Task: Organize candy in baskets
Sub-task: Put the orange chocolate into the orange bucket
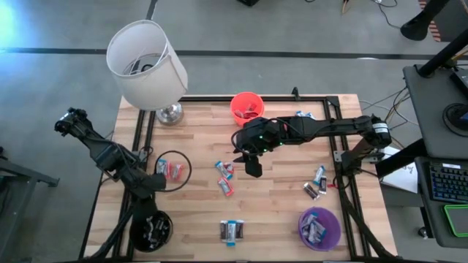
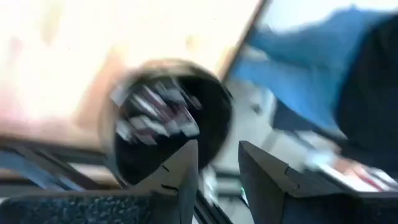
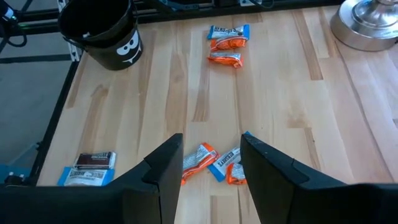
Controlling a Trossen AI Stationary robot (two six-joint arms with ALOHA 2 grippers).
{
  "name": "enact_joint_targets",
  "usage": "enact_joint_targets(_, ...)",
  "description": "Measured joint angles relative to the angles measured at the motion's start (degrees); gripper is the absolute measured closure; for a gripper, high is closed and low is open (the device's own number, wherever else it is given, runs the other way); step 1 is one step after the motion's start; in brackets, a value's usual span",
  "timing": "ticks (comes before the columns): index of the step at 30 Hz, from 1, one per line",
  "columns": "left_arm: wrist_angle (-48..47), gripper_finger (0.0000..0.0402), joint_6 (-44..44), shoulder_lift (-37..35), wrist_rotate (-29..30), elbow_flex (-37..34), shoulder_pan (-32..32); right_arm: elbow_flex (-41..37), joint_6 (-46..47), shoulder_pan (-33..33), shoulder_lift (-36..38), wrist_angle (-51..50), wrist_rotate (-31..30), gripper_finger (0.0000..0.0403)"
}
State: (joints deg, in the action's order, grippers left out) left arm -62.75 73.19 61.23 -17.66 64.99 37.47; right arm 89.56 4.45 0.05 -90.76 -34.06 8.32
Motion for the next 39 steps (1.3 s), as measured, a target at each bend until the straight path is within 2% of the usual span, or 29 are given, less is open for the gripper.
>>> enact_joint_targets(4,-3.0,0.0304,-4.4,0.0,12.4,0.0,0.0,-0.4,2.6,-0.2,-0.5,0.0,-5.5,0.0245)
enact_joint_targets(6,-4.2,0.0304,-5.9,0.0,18.7,0.0,0.0,-0.7,4.6,-0.6,-1.2,-0.3,-6.2,0.0243)
enact_joint_targets(15,-7.3,0.0304,-8.2,0.0,51.4,0.0,-0.1,-1.3,18.4,-0.5,-6.0,-5.5,-6.2,0.0241)
enact_joint_targets(20,-8.2,0.0304,-8.3,0.0,64.5,0.0,-0.1,-1.3,29.8,1.2,-8.8,-6.2,-4.0,0.0243)
enact_joint_targets(26,-9.0,0.0304,-8.6,0.0,70.2,0.0,-0.2,-1.3,35.4,2.9,-11.5,-5.9,-3.4,0.0239)
enact_joint_targets(34,-9.3,0.0304,-14.1,-0.1,71.6,0.0,-1.8,-1.2,41.2,3.2,-17.8,-2.0,-3.4,0.0239)
enact_joint_targets(39,-11.7,0.0304,-14.5,-0.1,74.7,0.0,-3.3,-1.1,42.5,3.5,-21.2,0.5,-3.4,0.0238)
